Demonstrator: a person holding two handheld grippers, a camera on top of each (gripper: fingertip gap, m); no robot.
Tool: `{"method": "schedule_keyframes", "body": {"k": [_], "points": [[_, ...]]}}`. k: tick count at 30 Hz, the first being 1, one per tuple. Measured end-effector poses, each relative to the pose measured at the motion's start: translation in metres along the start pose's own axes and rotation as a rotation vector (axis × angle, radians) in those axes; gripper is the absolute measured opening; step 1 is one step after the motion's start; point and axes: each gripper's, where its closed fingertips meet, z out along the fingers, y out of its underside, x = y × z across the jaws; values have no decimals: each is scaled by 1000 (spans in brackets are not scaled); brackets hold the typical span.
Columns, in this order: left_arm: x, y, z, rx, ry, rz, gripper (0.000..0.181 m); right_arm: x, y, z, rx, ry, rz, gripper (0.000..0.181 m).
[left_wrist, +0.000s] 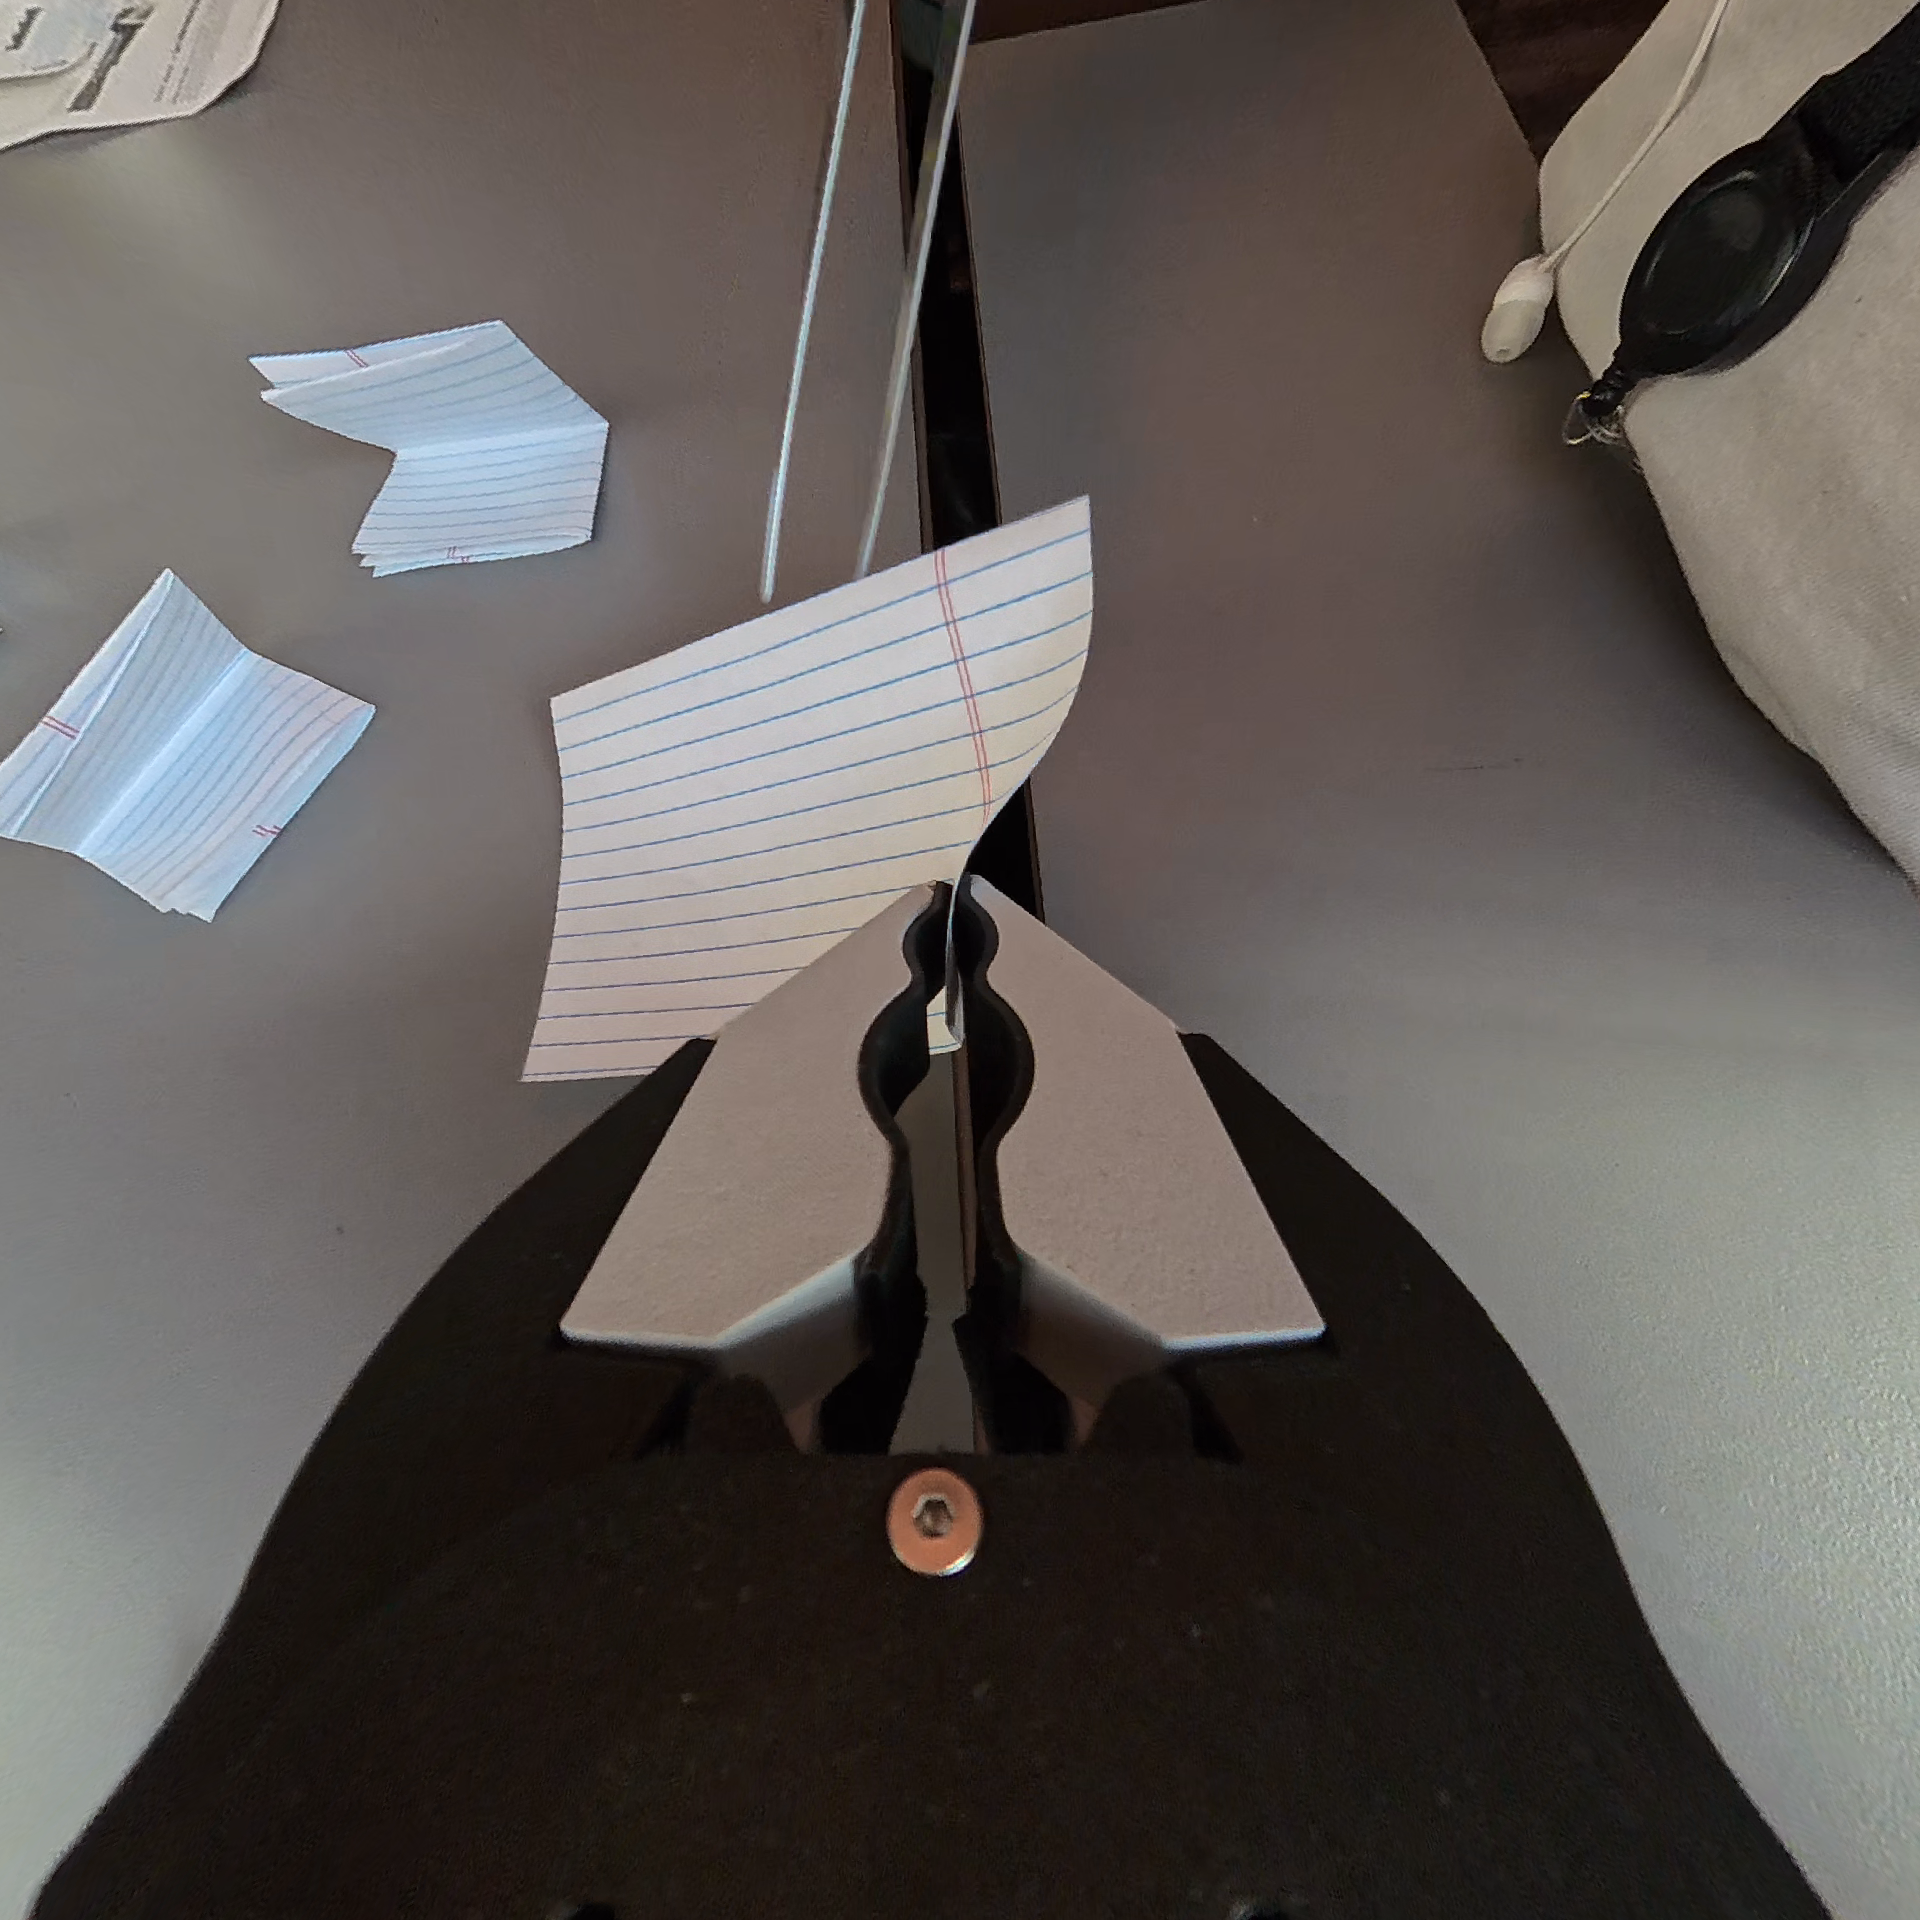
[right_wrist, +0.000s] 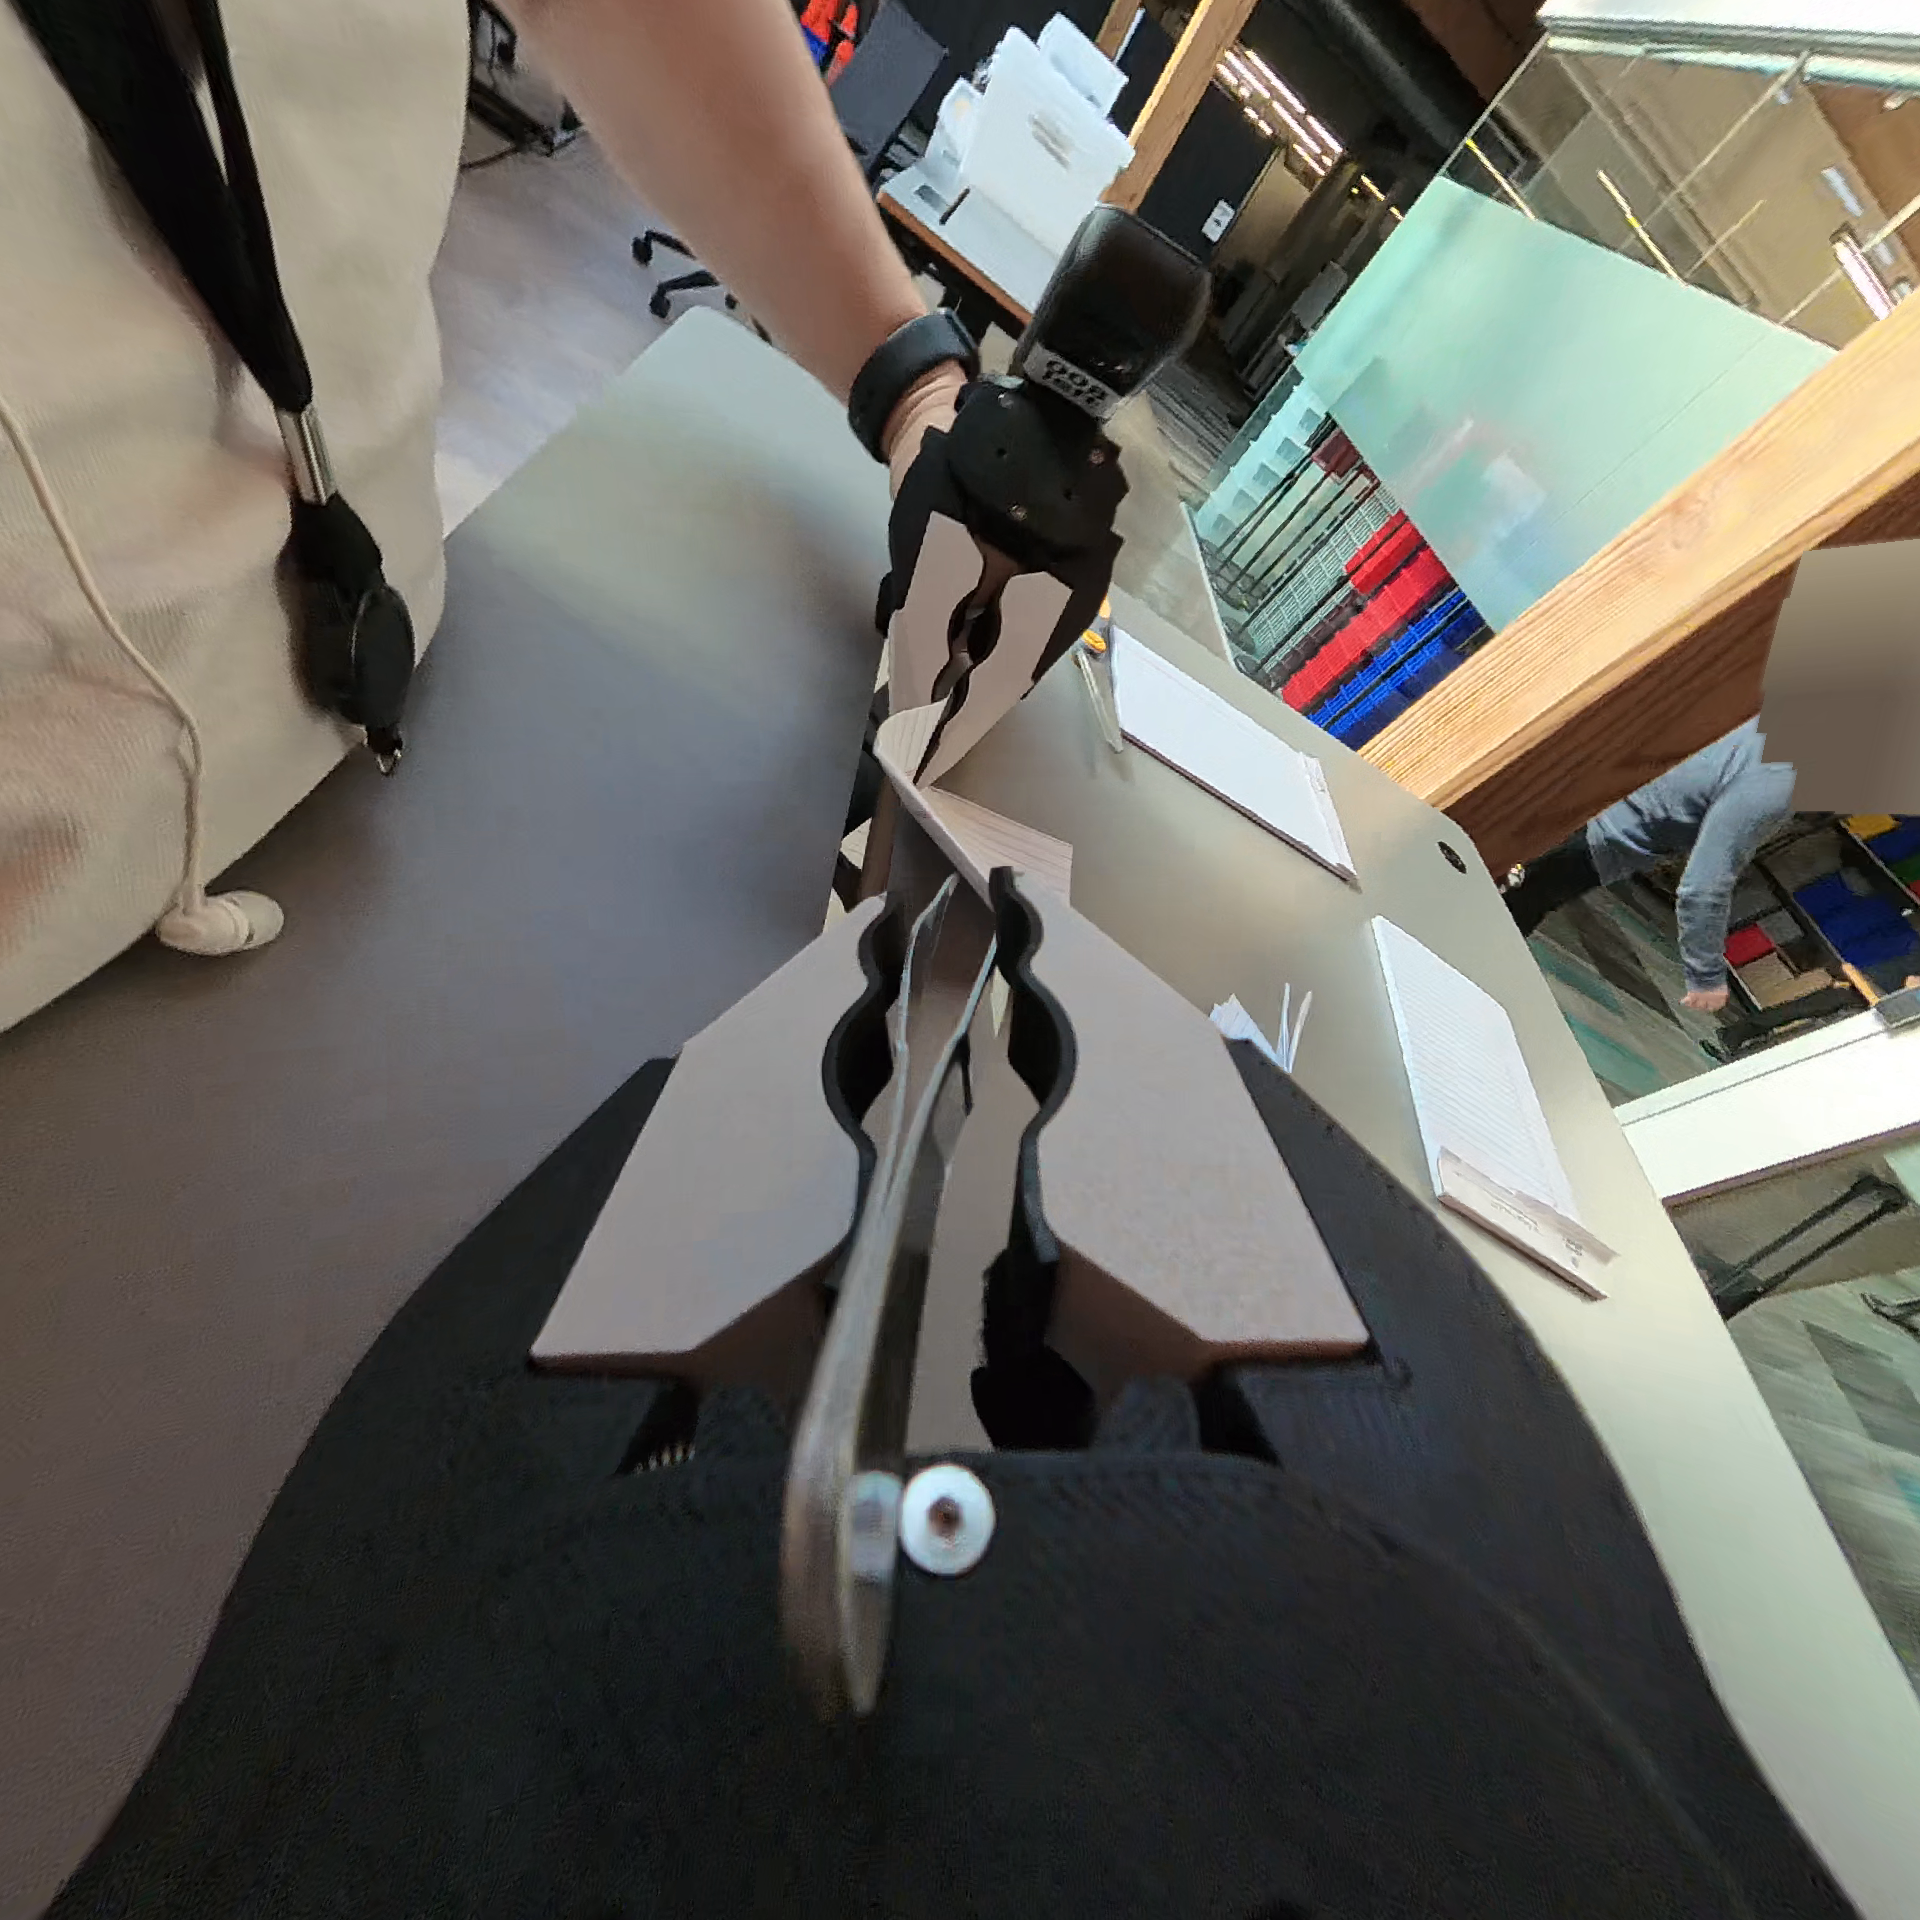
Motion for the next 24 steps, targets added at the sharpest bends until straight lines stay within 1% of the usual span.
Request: {"method": "schedule_keyframes", "body": {"k": [2,4,5,7,9,11,14,16,18,20,22,24], "points": [[0,-1,0,3,6,2,0,-6,3,9,-14,-24,-53,16],[-1,-2,-1,7,5,10,0,-6,2,17,-11,-12,-94,16],[-1,-2,0,6,5,9,0,-7,4,20,-14,-17,-96,15],[-1,-1,0,-4,6,-4,0,-13,11,24,-32,-65,-37,13],[-2,0,0,-1,3,-29,0,-15,14,24,-6,-88,88,12],[-2,-2,0,20,2,-73,0,-7,20,20,27,-81,256,12],[-7,-6,3,21,4,-183,0,13,34,14,84,-87,622,12],[-16,-7,4,6,-6,-283,2,25,47,9,113,-77,821,12],[-27,-11,1,16,-24,-336,21,32,58,5,128,-76,969,12],[-40,-18,-5,56,-50,-353,36,35,64,2,147,-88,1068,11],[-49,-21,-7,54,-32,-386,55,39,68,0,163,-78,1131,11],[-51,-23,-4,26,13,-412,68,42,68,0,174,-86,1156,11]]}}
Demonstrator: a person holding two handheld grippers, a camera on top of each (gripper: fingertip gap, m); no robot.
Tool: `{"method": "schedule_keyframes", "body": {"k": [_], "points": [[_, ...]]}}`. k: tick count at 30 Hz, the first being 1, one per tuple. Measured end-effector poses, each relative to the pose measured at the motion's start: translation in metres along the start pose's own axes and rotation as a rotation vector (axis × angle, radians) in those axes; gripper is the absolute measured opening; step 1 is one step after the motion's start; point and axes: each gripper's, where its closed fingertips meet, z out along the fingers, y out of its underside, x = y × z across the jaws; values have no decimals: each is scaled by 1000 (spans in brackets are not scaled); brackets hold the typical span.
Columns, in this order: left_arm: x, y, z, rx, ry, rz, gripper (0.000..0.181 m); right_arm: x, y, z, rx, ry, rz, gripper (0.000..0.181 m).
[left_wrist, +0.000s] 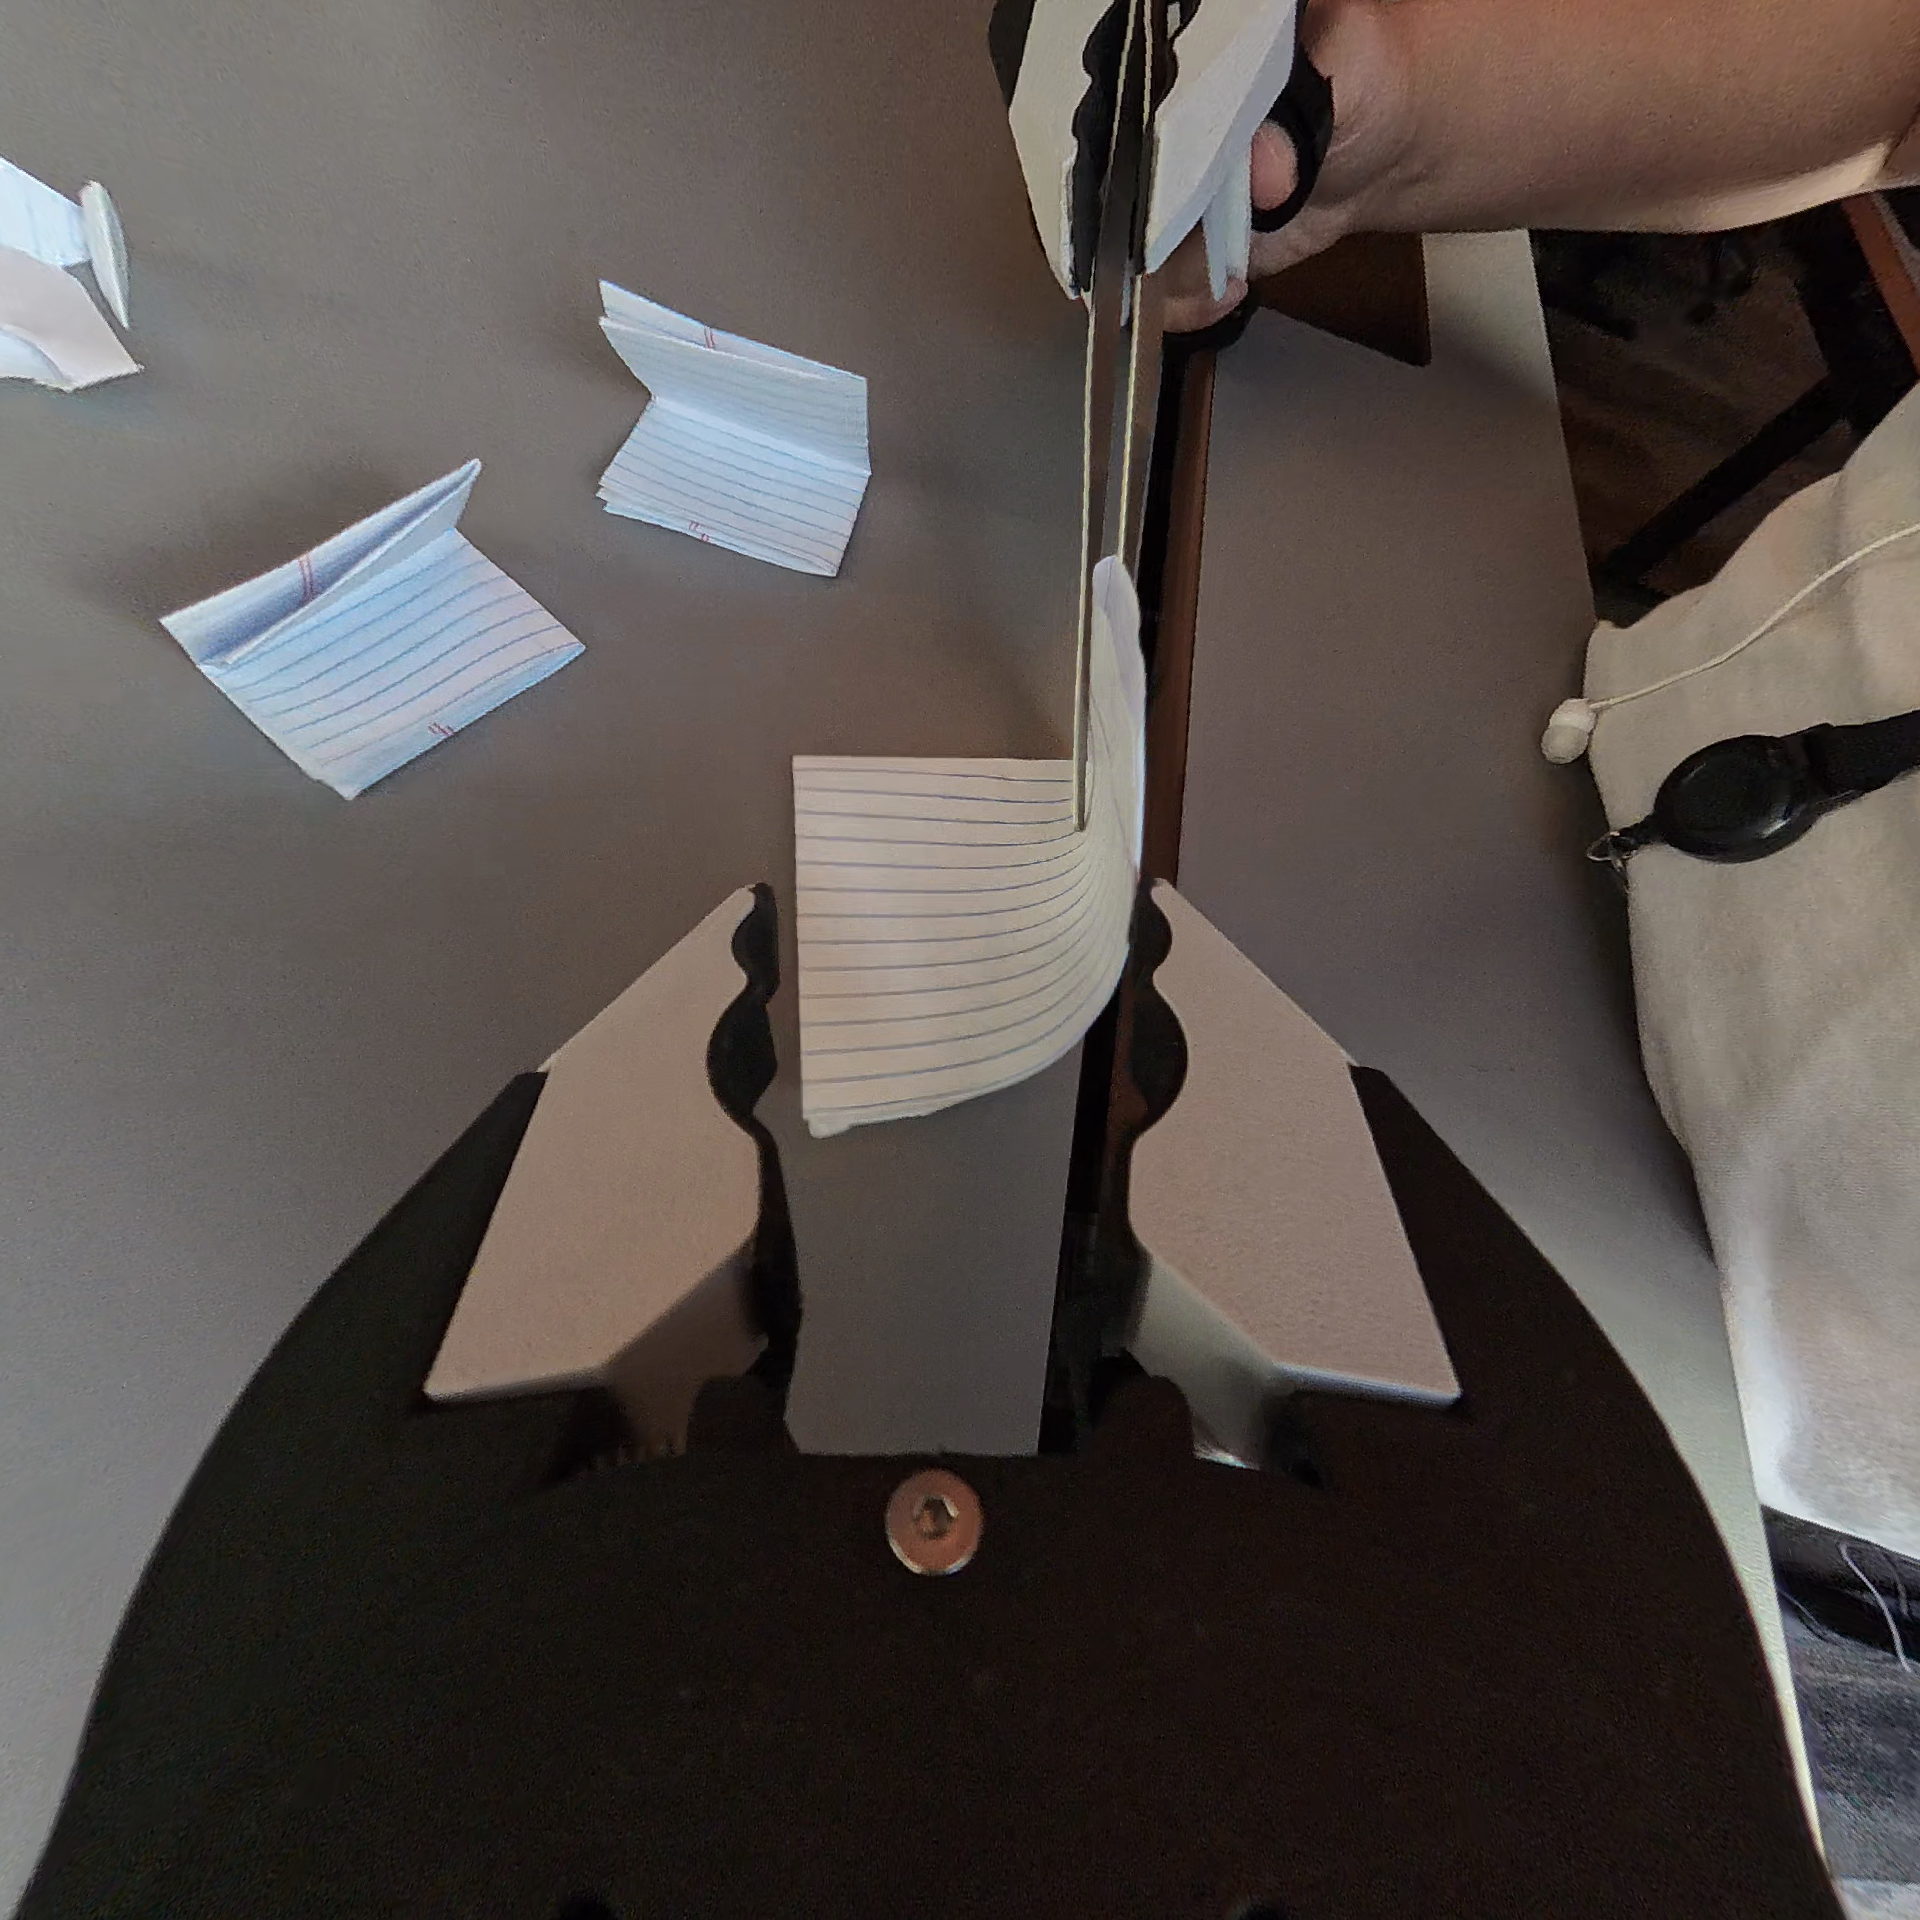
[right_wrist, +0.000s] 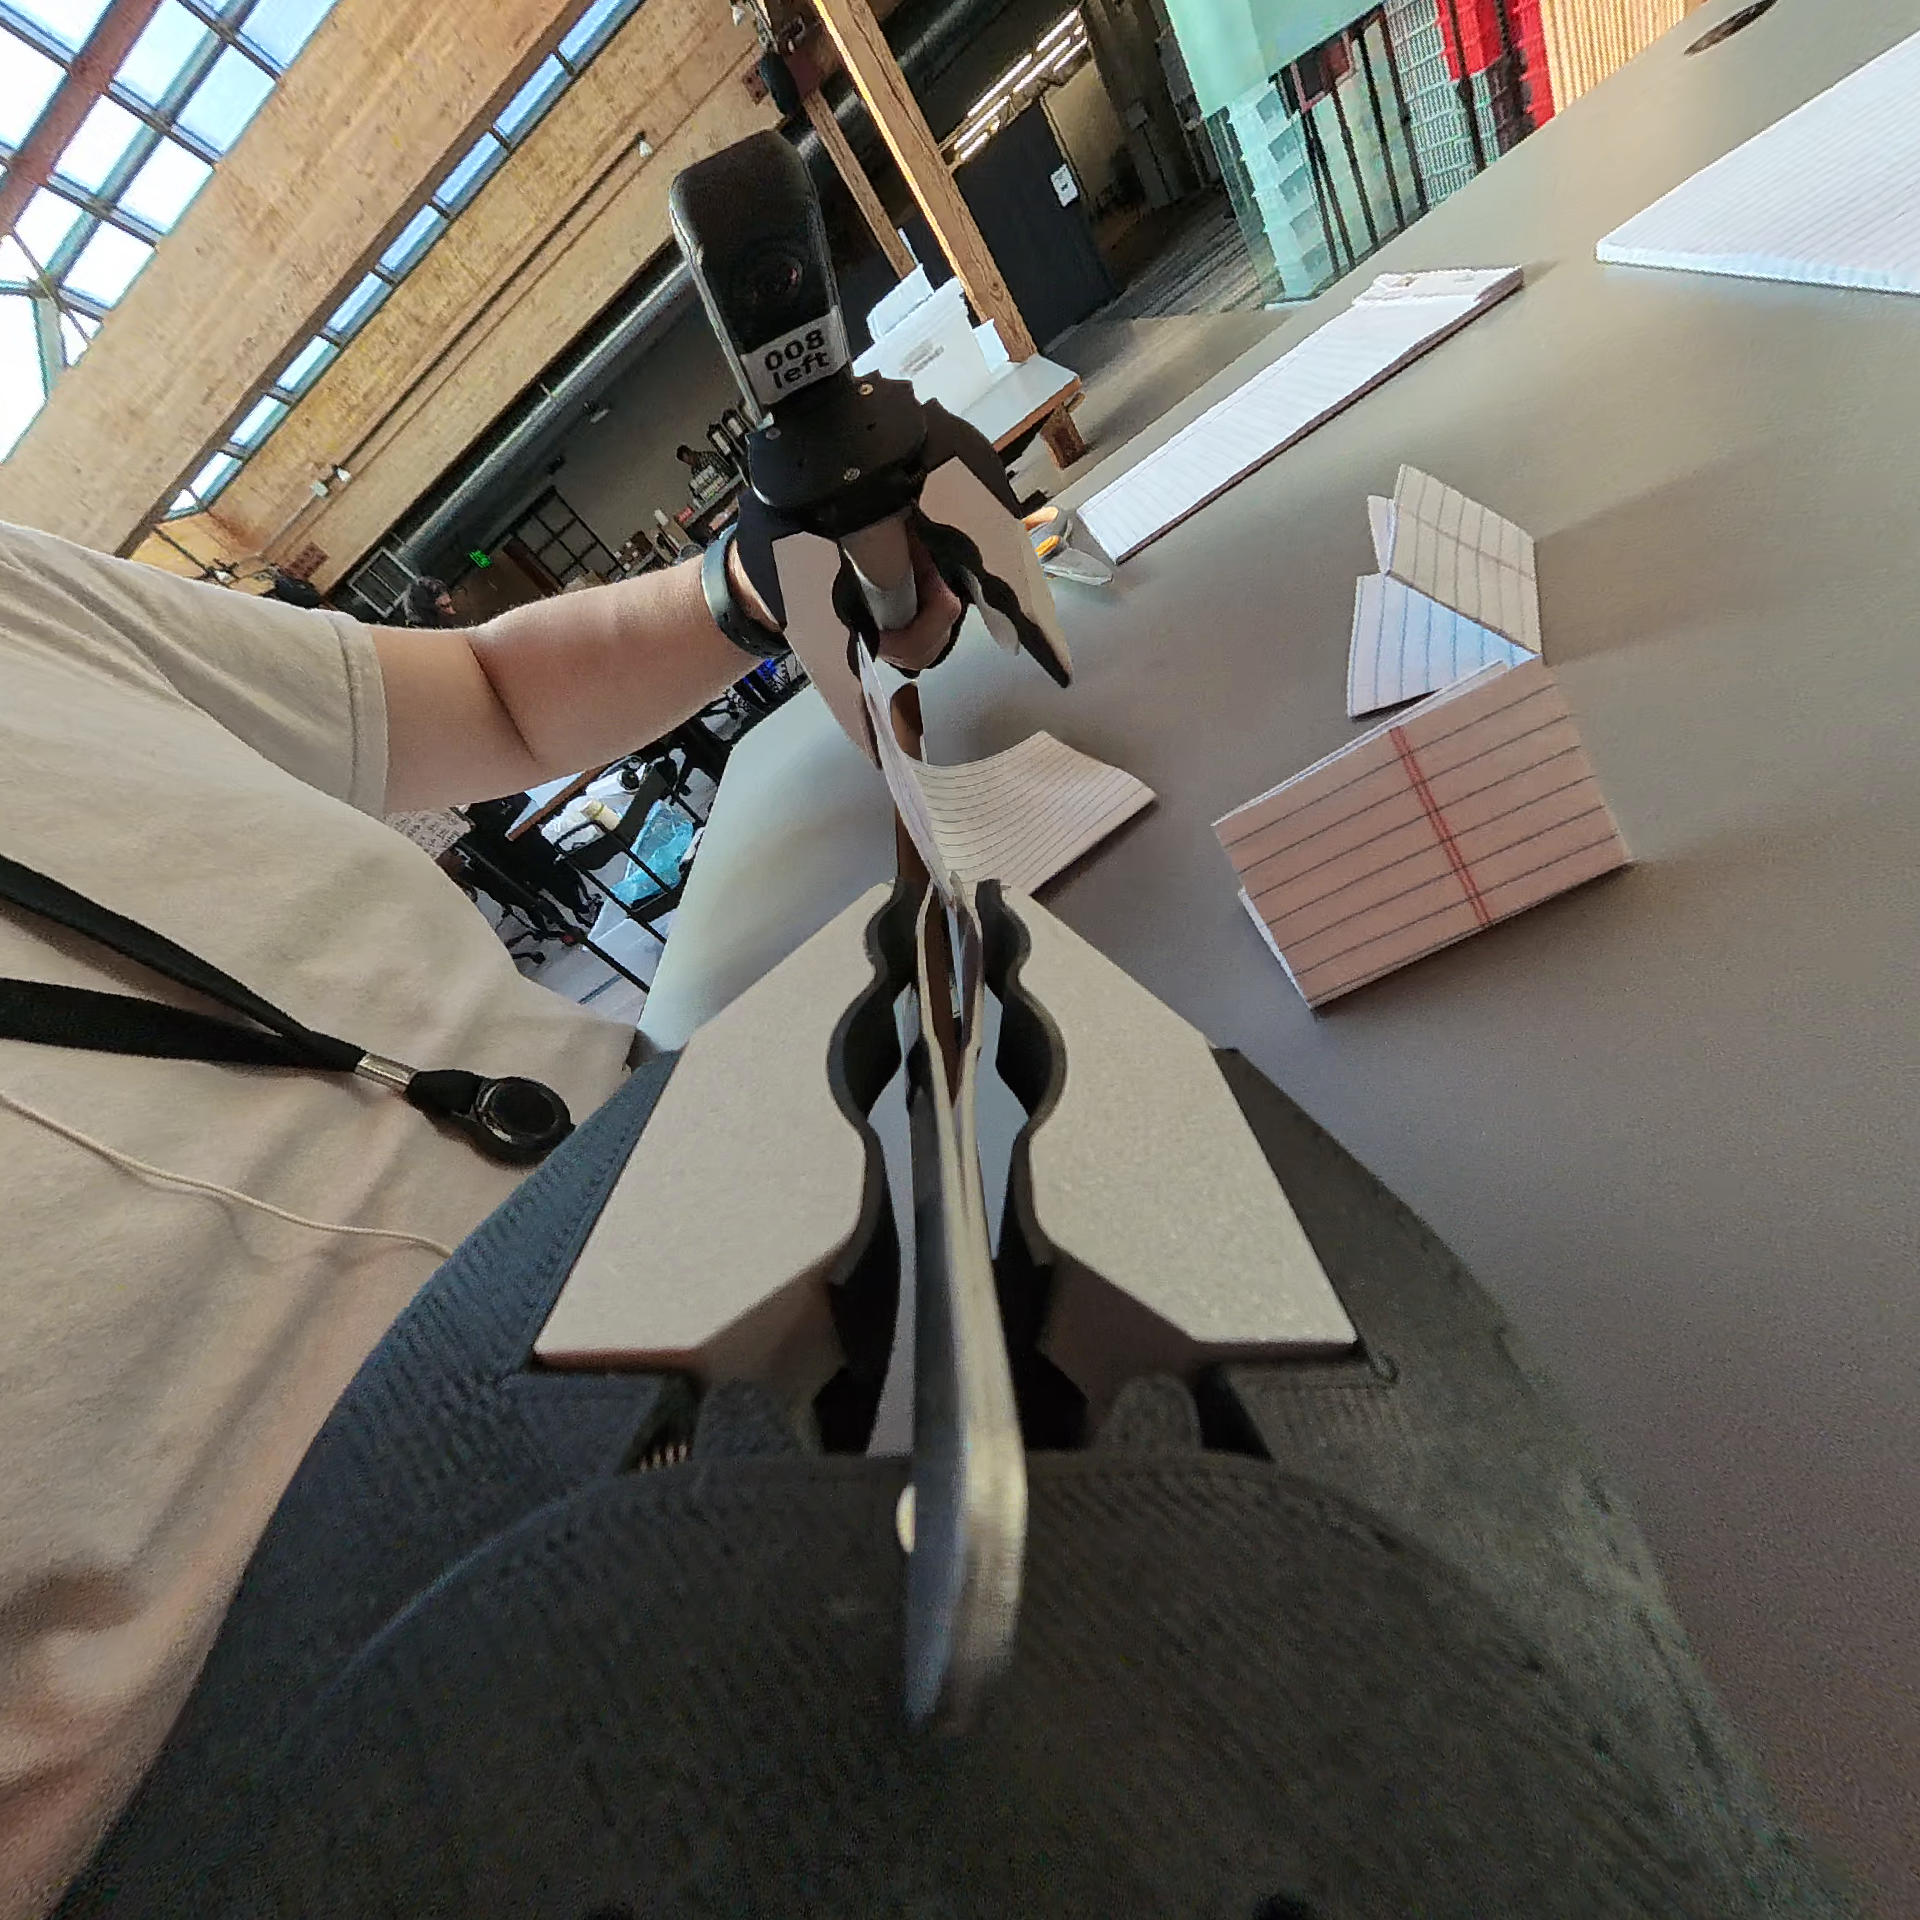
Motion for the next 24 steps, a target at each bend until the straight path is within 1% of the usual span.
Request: {"method": "schedule_keyframes", "body": {"k": [3,4,7,9,11,14,16,19,24], "points": [[11,-2,9,-13,61,-22,66,1,-1,2,-32,20,-28,12],[15,-2,12,-16,65,-31,61,1,-1,3,-41,22,-35,12],[23,-4,21,18,40,-44,30,-2,-1,6,-64,25,-60,13],[21,0,22,36,-28,-25,0,-3,0,6,-69,27,-83,14],[16,5,18,72,-96,-45,0,-1,0,4,-58,38,-107,13],[14,15,12,107,-122,-148,0,-2,-1,3,-34,30,-129,12],[12,13,8,147,-132,-175,0,-2,-3,5,-18,29,-128,13],[10,9,6,156,-113,-182,0,-1,-5,9,-9,21,-106,15],[5,9,10,141,-77,-280,0,-6,-8,14,15,-27,-45,17]]}}
